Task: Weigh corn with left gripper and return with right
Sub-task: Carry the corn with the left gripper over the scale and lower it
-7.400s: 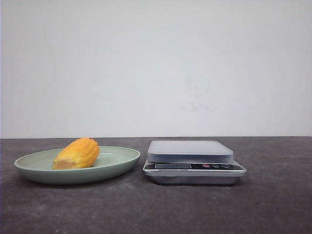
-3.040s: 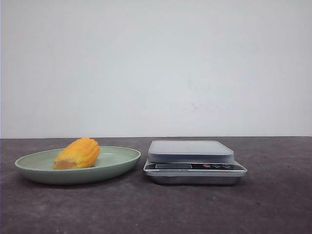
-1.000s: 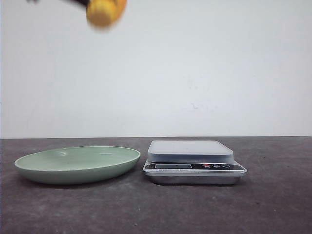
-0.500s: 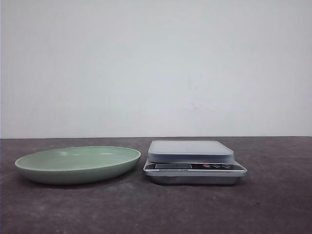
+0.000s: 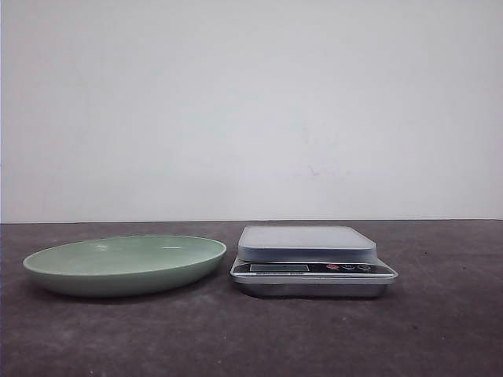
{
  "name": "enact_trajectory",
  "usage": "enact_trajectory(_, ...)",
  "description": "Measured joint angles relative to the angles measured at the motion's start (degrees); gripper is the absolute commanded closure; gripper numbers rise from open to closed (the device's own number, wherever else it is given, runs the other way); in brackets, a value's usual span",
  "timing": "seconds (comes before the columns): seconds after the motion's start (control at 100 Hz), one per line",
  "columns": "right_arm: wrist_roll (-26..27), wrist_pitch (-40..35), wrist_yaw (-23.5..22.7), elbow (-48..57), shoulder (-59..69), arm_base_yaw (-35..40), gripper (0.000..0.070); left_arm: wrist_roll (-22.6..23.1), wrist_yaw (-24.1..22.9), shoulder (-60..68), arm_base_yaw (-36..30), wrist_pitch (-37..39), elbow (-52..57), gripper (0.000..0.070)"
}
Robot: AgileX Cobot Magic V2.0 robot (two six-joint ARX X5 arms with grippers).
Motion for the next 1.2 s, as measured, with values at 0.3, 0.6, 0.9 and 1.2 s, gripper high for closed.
enact_trajectory(0.3, 0.0, -0.3, 0.0, 0.0, 0.0, 0.0, 0.0000, -4.2, 0.9, 17.2, 0.0, 0.3, 0.0, 0.0689)
enact_trajectory(0.6, 0.7, -0.3, 0.0, 0.0, 0.0, 0.0, 0.0000, -6.8, 1.6, 26.5, -0.1, 0.5, 0.0, 0.0689)
enact_trajectory(0.9, 1.3, -0.3, 0.0, 0.0, 0.0, 0.0, 0.0000, -9.2, 1.6, 27.6, -0.2, 3.1, 0.0, 0.0684)
enact_trajectory(1.2, 2.0, -0.3, 0.0, 0.0, 0.0, 0.0, 0.0000, -10.9, 1.6, 28.6, -0.3, 1.9, 0.0, 0.0456)
